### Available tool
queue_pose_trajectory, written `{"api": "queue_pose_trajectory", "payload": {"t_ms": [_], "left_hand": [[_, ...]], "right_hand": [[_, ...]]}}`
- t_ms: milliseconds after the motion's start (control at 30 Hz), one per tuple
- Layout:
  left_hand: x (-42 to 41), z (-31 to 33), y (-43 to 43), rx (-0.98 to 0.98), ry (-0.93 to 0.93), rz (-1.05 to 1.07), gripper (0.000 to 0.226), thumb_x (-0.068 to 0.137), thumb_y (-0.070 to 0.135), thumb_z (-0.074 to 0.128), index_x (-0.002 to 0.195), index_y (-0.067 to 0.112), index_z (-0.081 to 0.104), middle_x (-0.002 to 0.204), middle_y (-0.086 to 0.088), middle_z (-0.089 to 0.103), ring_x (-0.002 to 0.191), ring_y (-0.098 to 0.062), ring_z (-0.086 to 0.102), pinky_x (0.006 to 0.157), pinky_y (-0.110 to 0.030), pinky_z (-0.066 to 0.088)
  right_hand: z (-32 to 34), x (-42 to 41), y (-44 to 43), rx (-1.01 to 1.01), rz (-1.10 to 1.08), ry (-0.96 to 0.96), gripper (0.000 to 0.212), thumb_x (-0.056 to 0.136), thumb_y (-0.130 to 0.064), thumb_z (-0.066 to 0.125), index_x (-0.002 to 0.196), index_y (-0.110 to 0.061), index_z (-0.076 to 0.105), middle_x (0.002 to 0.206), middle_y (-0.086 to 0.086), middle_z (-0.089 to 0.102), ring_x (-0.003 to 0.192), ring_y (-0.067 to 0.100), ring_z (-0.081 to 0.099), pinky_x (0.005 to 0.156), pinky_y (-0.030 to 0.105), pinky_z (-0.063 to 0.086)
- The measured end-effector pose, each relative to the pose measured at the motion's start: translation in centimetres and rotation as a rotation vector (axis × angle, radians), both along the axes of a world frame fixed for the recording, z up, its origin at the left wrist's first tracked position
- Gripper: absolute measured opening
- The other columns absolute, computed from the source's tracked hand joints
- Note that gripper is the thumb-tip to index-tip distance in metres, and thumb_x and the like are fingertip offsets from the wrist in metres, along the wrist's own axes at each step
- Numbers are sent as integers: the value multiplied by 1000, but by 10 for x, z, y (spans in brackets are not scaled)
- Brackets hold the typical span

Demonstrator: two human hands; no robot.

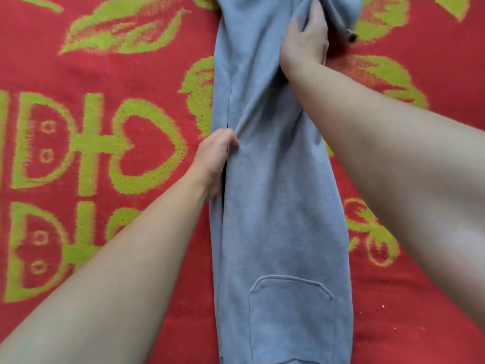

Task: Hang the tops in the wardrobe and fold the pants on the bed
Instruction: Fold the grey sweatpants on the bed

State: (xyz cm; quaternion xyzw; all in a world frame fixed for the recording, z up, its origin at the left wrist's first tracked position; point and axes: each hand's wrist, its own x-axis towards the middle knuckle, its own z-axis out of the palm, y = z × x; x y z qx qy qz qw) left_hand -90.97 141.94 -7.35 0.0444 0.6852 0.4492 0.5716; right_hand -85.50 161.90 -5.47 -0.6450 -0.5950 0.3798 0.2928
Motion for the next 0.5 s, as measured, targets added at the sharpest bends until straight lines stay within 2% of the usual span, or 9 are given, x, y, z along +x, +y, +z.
{"api": "queue_pose_trajectory", "payload": {"t_ms": [100,133,200,233,267,333,367,433,500], "left_hand": [[-6,-15,-2,17,-88,144,48,43,21,56,90,15,53,93,-7,45,83,-26,41,76,-42,35],[-7,-20,-3,28,-116,182,45,43,20,55,88,14,53,92,-7,44,83,-25,40,76,-42,35],[-5,-11,-4,16,-75,216,16,53,15,52,69,15,49,81,-7,43,77,-22,38,71,-37,34],[-5,-7,-3,-8,-37,219,10,62,11,48,62,19,43,73,-8,39,71,-20,37,65,-34,32],[-4,-2,-2,-21,-2,227,19,69,5,45,58,20,40,67,-4,37,65,-18,36,60,-31,30],[-4,-4,2,-43,18,243,28,77,1,43,58,19,39,62,1,37,58,-14,34,55,-28,28],[-4,-3,4,-71,37,225,24,80,5,44,60,18,41,62,2,40,58,-14,38,54,-26,31],[0,-1,8,-111,176,142,11,81,23,50,74,15,50,73,2,53,71,-20,54,63,-29,44],[-4,-3,17,-162,475,-18,26,85,34,57,96,11,56,101,-6,62,101,-29,57,88,-39,46]], "right_hand": [[11,-38,-9,248,351,-29,40,95,-19,44,128,1,55,120,19,65,112,31,58,92,30,39],[8,-53,-9,207,474,-53,45,97,-22,41,135,0,51,127,18,62,119,32,56,97,30,39],[-2,-72,-4,12,658,-204,51,103,-34,33,146,-9,43,141,12,54,131,29,48,106,30,37],[-5,-75,1,-77,694,-285,52,103,-40,30,145,-13,44,135,8,58,126,27,52,102,32,41],[-12,-75,7,-142,678,-316,52,102,-43,30,145,-16,43,119,3,61,109,23,57,91,32,45],[-20,-71,14,-188,615,-261,57,96,-37,35,151,-20,34,91,-13,49,75,4,46,78,22,42],[-19,-68,15,-170,618,-265,61,93,-33,37,152,-21,31,91,-14,49,72,1,44,79,22,42],[-14,-58,16,-80,599,-357,58,92,-28,39,149,-22,39,117,-1,59,99,12,59,94,28,43],[-8,-44,26,40,523,-489,50,94,-25,41,143,-25,47,137,9,51,126,24,50,106,30,37]]}}
